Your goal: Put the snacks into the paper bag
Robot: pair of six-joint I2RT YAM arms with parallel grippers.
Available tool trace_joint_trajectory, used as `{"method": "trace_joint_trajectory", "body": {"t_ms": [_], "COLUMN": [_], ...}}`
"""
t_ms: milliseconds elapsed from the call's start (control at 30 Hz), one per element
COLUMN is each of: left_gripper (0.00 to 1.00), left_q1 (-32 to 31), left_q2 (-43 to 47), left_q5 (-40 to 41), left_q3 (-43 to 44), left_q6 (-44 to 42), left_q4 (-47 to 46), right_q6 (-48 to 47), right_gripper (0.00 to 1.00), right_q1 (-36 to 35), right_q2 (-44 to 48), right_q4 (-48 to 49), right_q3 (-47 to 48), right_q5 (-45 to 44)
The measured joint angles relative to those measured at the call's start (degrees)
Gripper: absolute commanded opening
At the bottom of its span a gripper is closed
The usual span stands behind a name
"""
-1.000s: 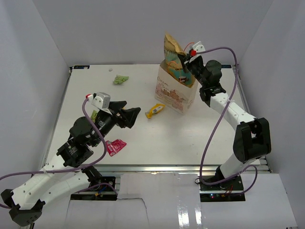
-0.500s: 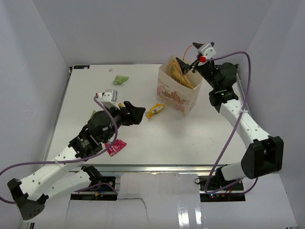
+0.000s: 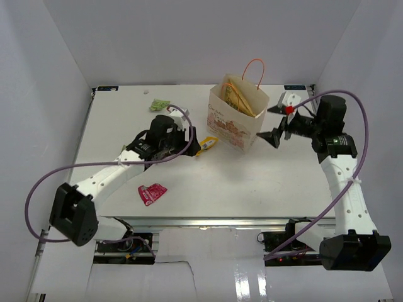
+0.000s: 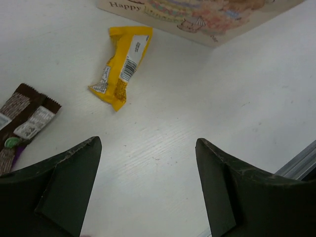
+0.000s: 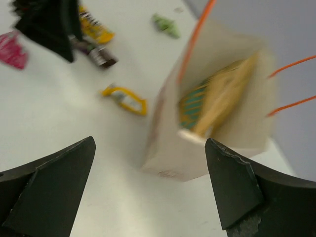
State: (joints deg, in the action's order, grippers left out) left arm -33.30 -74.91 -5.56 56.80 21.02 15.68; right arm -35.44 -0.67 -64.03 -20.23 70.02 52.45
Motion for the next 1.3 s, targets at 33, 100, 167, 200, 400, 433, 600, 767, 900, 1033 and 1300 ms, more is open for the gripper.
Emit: {"method": "trace_joint_trajectory", "body": {"t_ms": [33, 100, 167, 200, 400, 433, 600, 767, 900, 1033, 1300], "left_gripper": [0.86, 0.85, 0.84, 0.83, 0.75, 0.73, 0.61, 0.36, 0.17, 0.11, 0.12], "left_q1": [0.1, 0.1, 0.0, -0.1, -0.2, -0.2, -0.2, -0.2, -0.2, -0.2, -0.2], "left_q2": [-3.1, -8.6, -14.5, -16.9, -28.4, -29.7, -34.0, -36.3, -36.3, -35.5, -19.4], "left_q5": [-1.8, -4.5, -6.3, -6.8, -5.9, -5.2, -2.5, -1.2, -1.6, -4.0, -23.1], "left_q3": [1.2, 3.5, 6.1, 7.3, 13.7, 14.5, 16.4, 16.4, 16.4, 15.5, -0.2], "left_q6": [-3.1, -9.1, -14.7, -16.8, -24.3, -24.8, -25.6, -25.2, -24.5, -23.5, -14.7], "left_q4": [0.0, 0.0, -0.1, -0.2, -1.4, -1.6, -3.1, -3.8, -3.9, -4.2, -7.9], "right_q6": [-3.2, -7.9, -10.7, -11.8, -14.6, -14.7, -14.8, -14.7, -14.5, -12.0, -1.3], "right_gripper": [1.00, 1.00, 1.00, 1.00, 1.00, 1.00, 1.00, 1.00, 0.95, 0.89, 0.98], "right_q1": [-0.1, -0.2, -0.2, -0.2, -0.2, -0.2, 0.0, 1.4, 1.4, 1.1, -10.3], "right_q2": [1.3, 3.1, 4.9, 5.7, 10.3, 10.6, 11.0, 10.4, 9.9, 9.8, 9.5], "right_q4": [-5.2, -12.4, -17.8, -19.8, -25.8, -25.9, -26.3, -26.2, -26.2, -24.8, -15.4], "right_q3": [-2.4, -7.3, -12.3, -14.8, -21.6, -21.7, -22.3, -22.3, -22.3, -23.3, -26.0], "right_q5": [1.6, 3.5, 4.2, 4.3, 4.3, 4.3, 4.3, 4.4, 5.6, 8.4, 7.3]}}
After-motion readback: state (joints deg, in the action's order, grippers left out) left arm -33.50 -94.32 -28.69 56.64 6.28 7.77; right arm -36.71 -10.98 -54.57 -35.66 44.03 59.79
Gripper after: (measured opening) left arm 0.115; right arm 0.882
